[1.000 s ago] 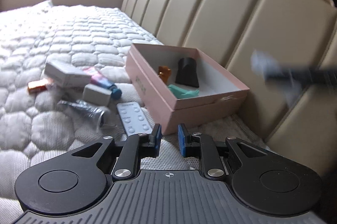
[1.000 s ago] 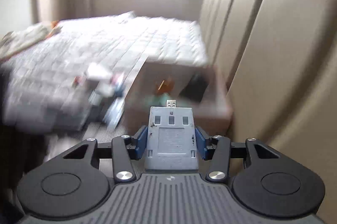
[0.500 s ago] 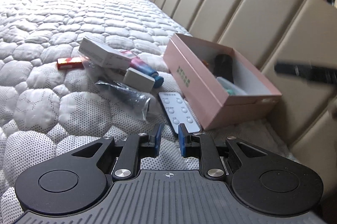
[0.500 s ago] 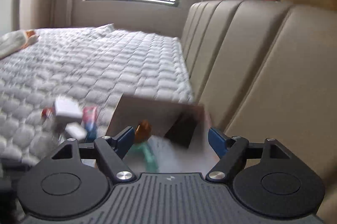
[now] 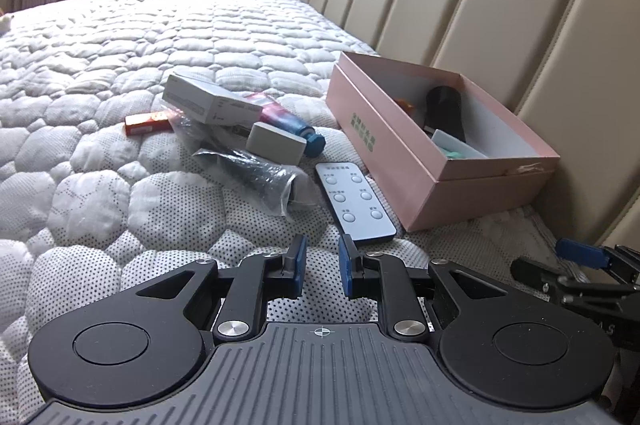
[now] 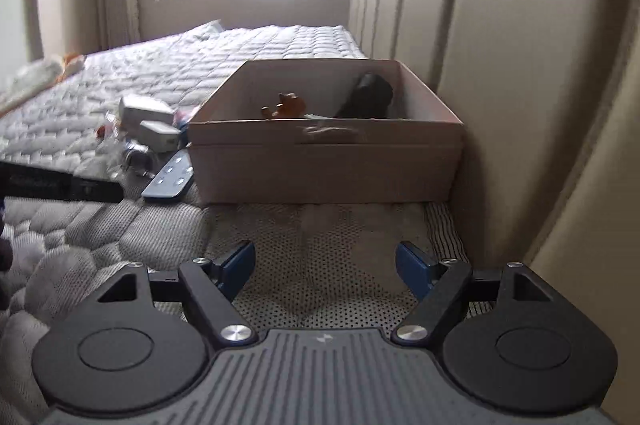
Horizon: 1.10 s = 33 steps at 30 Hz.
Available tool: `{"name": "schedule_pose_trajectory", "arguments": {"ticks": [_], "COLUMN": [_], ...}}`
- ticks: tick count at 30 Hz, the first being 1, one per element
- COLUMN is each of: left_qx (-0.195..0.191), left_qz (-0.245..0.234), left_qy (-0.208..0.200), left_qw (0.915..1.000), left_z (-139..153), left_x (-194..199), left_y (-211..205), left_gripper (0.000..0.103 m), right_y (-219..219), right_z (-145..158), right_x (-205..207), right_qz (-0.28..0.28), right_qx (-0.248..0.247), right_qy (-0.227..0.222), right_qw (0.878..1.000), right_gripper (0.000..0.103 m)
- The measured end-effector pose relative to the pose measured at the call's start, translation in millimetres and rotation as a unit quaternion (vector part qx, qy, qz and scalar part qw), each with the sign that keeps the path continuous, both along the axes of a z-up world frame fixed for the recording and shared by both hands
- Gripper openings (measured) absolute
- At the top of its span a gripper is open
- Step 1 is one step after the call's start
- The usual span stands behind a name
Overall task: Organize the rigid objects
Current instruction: 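Move the left tool toward the small items on the mattress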
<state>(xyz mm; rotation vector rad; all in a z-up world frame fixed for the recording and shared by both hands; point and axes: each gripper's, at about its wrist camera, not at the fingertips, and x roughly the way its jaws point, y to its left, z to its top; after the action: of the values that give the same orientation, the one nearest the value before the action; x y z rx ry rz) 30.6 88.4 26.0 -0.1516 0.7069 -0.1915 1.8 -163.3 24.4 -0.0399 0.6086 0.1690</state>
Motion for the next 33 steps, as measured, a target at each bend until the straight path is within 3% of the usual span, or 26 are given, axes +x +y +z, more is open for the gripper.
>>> {"name": "schedule_pose_trajectory", "arguments": {"ticks": [10, 18, 25, 31, 33], "left_qx": [0.016, 0.01, 0.016, -0.011, 0.009], "left_qz": [0.05, 0.116, 0.142, 0.139, 0.137], "left_qy": [0.003, -0.033, -0.042, 0.0, -0.009], "left_qw": [0.9986, 0.9927, 0.9889, 0.9902, 0.9905], "left_z": [10.6, 25.8, 45.5, 41.8, 43.5], "left_x": [26.5, 64.7, 90.8, 116.5, 126.2], "left_y": [4.0, 21.2, 46.4, 53.9, 54.1], "left_gripper": [0.019, 0.019, 0.019, 0.019, 0.019], "right_y": [-15.1, -17.2, -16.1, -15.3, -15.1], "right_z": [-6.6, -10.9, -14.1, -14.5, -14.6], "right_x": [-5.2, -1.0, 1.3, 0.5, 0.6], "right_qz": [-0.011, -0.01, -0.01, -0.008, -0.008], "right_qx": [0.037, 0.048, 0.047, 0.045, 0.045], "right_qy": [-0.016, -0.002, 0.006, 0.005, 0.005], "right_qw": [0.999, 0.999, 0.999, 0.999, 0.999], "right_gripper": [0.08, 0.081, 0.082, 0.082, 0.082]}}
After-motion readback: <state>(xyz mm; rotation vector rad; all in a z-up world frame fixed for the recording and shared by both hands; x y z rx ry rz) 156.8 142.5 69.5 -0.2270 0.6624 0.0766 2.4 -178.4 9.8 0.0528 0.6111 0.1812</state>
